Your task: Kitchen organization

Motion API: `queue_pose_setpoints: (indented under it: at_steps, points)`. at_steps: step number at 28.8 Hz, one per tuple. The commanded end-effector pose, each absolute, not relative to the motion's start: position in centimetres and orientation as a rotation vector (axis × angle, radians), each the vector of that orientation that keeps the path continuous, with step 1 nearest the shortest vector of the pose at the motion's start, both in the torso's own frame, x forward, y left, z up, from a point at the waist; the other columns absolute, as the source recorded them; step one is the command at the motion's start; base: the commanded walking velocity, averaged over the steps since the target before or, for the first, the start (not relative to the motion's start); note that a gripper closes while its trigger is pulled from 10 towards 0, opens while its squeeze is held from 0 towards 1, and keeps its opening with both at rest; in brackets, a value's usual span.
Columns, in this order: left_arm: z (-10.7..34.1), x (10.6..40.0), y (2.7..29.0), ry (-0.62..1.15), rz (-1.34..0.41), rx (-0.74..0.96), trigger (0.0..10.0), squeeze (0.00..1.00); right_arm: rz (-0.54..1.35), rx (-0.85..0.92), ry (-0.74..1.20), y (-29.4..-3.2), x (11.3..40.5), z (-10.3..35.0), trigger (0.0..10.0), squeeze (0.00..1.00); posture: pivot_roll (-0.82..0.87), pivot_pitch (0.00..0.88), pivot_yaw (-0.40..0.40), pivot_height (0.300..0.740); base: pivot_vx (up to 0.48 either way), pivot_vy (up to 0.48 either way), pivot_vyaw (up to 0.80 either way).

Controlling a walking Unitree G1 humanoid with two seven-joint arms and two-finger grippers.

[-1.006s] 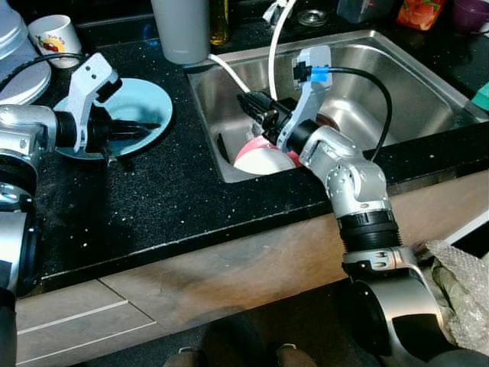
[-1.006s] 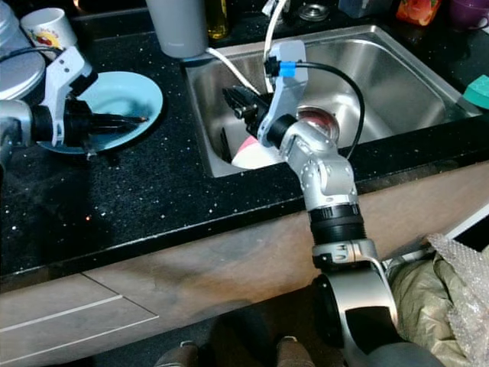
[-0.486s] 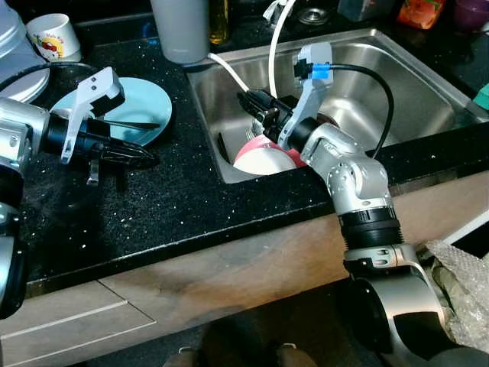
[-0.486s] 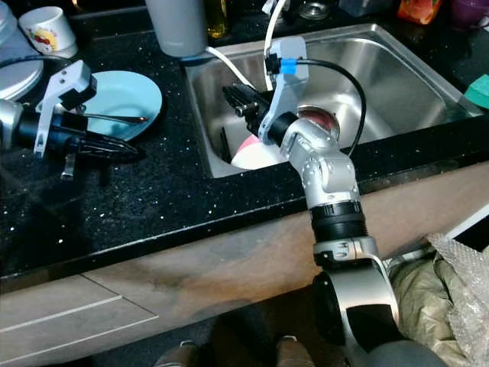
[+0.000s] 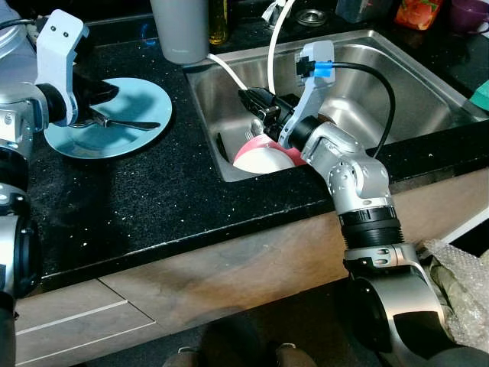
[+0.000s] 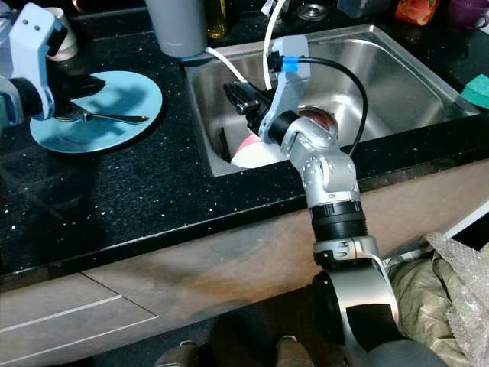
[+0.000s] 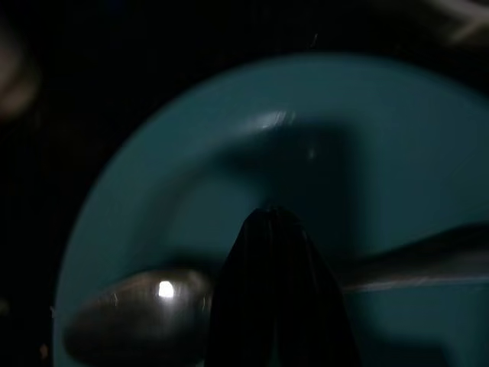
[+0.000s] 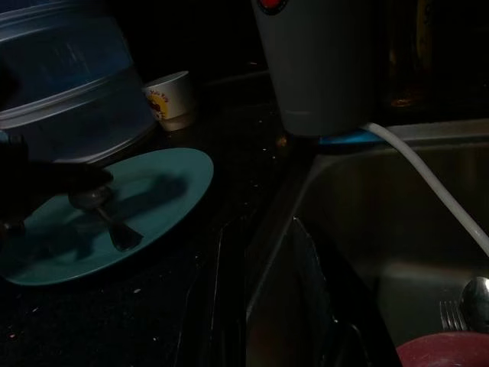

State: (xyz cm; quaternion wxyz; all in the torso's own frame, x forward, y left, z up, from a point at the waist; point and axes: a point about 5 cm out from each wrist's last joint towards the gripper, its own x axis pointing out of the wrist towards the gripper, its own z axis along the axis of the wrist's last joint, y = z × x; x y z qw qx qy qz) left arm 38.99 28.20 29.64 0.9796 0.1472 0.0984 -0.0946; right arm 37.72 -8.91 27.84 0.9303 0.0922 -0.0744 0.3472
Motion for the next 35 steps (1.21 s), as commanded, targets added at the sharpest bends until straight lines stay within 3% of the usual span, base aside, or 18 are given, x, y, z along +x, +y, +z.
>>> queue_pose_setpoints:
  at_steps: [1, 2, 3, 4, 22, 23, 24, 25, 30, 35]
  points:
    - [27.7, 39.2, 28.1, 0.295, -0.107, 0.261, 10.0, 0.14, 0.724, 0.208, -0.163, -8.7, 37.5, 28.0, 10.0, 0.0, 0.04, 0.171, 0.026, 0.74, 0.0, 0.0, 0.0]
    - [27.3, 39.3, 27.9, 0.308, -0.093, 0.222, 10.0, 0.47, 0.723, 0.208, -0.163, -8.7, 37.5, 28.0, 10.0, 0.0, 0.04, 0.17, 0.026, 0.74, 0.0, 0.0, 0.0]
    - [27.3, 39.3, 27.9, 0.308, -0.093, 0.222, 10.0, 0.47, 0.723, 0.208, -0.163, -8.7, 37.5, 28.0, 10.0, 0.0, 0.04, 0.17, 0.026, 0.74, 0.0, 0.0, 0.0]
    - [27.2, 39.3, 27.9, 0.317, -0.075, 0.198, 10.0, 1.0, 0.722, 0.208, -0.162, -8.7, 37.5, 28.0, 10.0, 0.0, 0.04, 0.17, 0.026, 0.74, 0.0, 0.0, 0.0]
    - [29.0, 39.0, 28.3, 0.183, 0.212, 0.143, 10.0, 1.0, 0.712, 0.209, -0.161, -8.9, 37.5, 27.7, 10.0, 0.0, 0.04, 0.158, 0.026, 0.74, 0.0, 0.0, 0.0]
    - [29.1, 38.9, 28.1, 0.181, 0.214, 0.178, 10.0, 0.27, 0.711, 0.207, -0.161, -9.0, 37.5, 27.7, 10.0, 0.0, 0.04, 0.157, 0.028, 0.74, 0.0, 0.0, 0.0]
    - [29.2, 38.8, 27.9, 0.181, 0.215, 0.207, 10.0, 0.18, 0.711, 0.206, -0.162, -9.0, 37.5, 27.7, 10.0, 0.0, 0.04, 0.158, 0.03, 0.74, 0.0, 0.0, 0.0]
    - [29.2, 38.4, 28.0, 0.207, 0.236, 0.219, 10.0, 0.0, 0.711, 0.203, -0.163, -9.0, 37.5, 27.8, 10.0, 0.0, 0.04, 0.157, 0.034, 0.74, 0.0, 0.0, 0.0]
    - [29.3, 37.1, 28.9, 0.225, 0.288, 0.142, 10.0, 0.0, 0.709, 0.198, -0.164, -9.2, 37.5, 27.8, 10.0, 0.0, 0.04, 0.161, 0.035, 0.74, 0.0, 0.0, 0.0]
    - [28.8, 35.1, 29.2, 0.183, 0.23, -0.017, 10.0, 0.0, 0.709, 0.191, -0.163, -9.4, 37.6, 27.7, 10.0, 0.0, 0.04, 0.167, 0.027, 0.74, 0.0, 0.0, 0.0]
